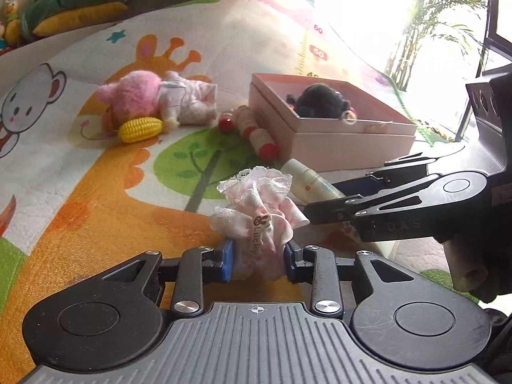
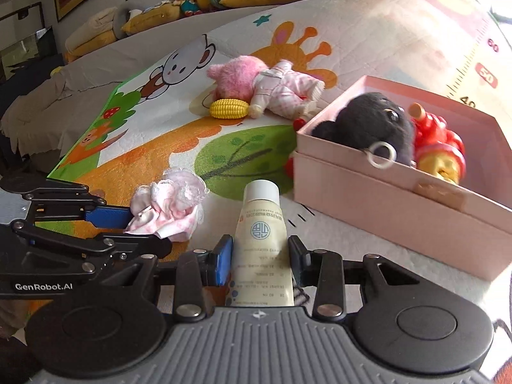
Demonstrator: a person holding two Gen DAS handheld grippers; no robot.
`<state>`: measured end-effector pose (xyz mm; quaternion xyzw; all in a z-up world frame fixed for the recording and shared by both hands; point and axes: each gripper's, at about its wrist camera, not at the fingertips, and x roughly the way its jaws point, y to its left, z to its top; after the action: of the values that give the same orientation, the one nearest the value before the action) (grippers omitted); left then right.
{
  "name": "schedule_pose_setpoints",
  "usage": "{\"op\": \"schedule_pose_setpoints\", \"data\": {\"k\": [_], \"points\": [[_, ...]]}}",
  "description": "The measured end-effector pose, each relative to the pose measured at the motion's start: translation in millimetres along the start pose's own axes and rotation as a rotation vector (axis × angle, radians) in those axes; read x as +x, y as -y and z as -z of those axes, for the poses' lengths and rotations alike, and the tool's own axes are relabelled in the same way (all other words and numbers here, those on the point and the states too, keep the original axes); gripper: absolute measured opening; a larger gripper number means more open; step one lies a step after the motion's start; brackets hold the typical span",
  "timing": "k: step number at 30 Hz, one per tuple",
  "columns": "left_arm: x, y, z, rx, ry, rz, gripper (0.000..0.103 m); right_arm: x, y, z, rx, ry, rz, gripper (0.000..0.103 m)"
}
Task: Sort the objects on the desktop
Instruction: 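Lift and carry the cloth with the left tool while the right tool carries the tube toward the box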
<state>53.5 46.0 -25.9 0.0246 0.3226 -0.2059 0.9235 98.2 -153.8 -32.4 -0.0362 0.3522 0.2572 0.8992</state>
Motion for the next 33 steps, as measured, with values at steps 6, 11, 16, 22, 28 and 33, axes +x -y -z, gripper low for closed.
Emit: {"op": "schedule_pose_setpoints", "data": {"k": [6,11,16,22,28,33], "points": [[-3.6,44.3,-1.2,0.068,0.018,0.051,0.033,-34.0,21.9,28.2,0.077,0.032,0.055,0.037],[-0.7,69.1,-2.3,0.109,0.006,0.069,0.033,-61.6,38.3,44.7,0.112,0.076,0.11,0.037],[2.2,93.0,-3.7,0.147,-0.006,0.085,0.033,-84.9,53.8,59.3,0.168,0.114,0.135,0.037],[-1.4,105.7,-6.5,0.16,-0.003,0.076,0.033,-99.6,61.5,75.4,0.222,0.129,0.156,0.037],[-12.7,114.5,-12.1,0.195,0.013,0.082,0.033,-116.1,61.7,80.3,0.237,0.162,0.166,0.037],[-18.9,122.1,-11.3,0.221,0.008,0.08,0.033,-125.1,59.1,82.2,0.242,0.176,0.163,0.037]]}}
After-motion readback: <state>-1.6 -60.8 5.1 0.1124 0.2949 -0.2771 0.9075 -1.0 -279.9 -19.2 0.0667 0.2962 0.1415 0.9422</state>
